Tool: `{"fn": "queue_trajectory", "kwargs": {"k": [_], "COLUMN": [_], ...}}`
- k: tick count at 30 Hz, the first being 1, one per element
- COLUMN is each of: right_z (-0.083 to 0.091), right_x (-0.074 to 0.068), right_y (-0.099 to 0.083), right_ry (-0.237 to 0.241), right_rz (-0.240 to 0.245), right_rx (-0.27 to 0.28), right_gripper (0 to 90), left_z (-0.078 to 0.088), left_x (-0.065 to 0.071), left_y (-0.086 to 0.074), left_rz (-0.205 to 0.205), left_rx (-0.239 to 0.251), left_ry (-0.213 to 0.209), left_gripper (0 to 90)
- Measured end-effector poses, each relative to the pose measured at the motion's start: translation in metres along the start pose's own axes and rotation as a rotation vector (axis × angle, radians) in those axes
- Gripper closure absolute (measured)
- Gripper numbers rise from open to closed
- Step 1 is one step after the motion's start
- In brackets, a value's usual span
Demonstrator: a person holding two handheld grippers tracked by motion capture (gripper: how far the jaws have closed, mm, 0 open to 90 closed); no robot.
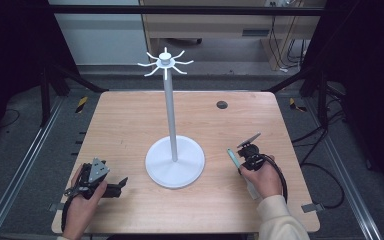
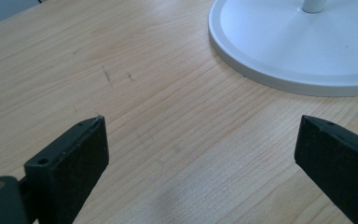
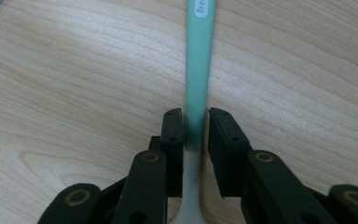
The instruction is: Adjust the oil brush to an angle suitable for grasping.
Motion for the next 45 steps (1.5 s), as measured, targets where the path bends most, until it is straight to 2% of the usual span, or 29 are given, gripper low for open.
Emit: {"fn": "queue_trajectory", "kwargs": {"k": [5, 11, 23, 32, 38, 43, 45], "right_z": [-0.001, -0.001, -0.001, 0.0, 0.019, 0.049, 0.061], "right_x": [0.0, 0.0, -0.001, -0.003, -0.01, -0.017, -0.022], "right_y": [0.0, 0.001, 0.001, 0.0, 0.002, 0.007, 0.011], "right_ry": [0.012, -0.003, -0.012, -0.015, 0.007, 0.001, 0.013], "right_rz": [-0.007, -0.007, -0.022, -0.018, -0.001, 0.049, 0.058], "right_rx": [-0.004, -0.01, -0.007, 0.02, 0.091, 0.169, 0.2], "right_gripper": [77.8, 81.2, 82.1, 82.5, 82.5, 82.5, 82.5], "left_z": [0.0, 0.0, 0.0, 0.0, 0.001, 0.0, 0.0], "left_x": [0.0, 0.0, 0.001, 0.0, -0.002, -0.004, -0.004], "left_y": [0.0, 0.0, 0.0, 0.0, -0.001, -0.002, -0.003], "left_rz": [-0.001, -0.003, -0.006, -0.001, 0.004, 0.006, 0.009], "left_rx": [0.0, -0.001, -0.002, 0.0, 0.0, -0.005, -0.008], "left_ry": [-0.001, -0.003, -0.002, -0.001, 0.001, 0.013, 0.016], "left_gripper": [2.5, 2.5, 2.5, 2.5, 2.5, 2.4, 2.5]}}
Point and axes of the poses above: each handheld gripper's, and its own axes: z roughly backward along the jaws, y roughly out of its top, x roughly to its right, the point moved 3 cm from there along -z, roughly forward along the jaws, and after that the axes turned 15 degrees about y, right-handed, at the moved point
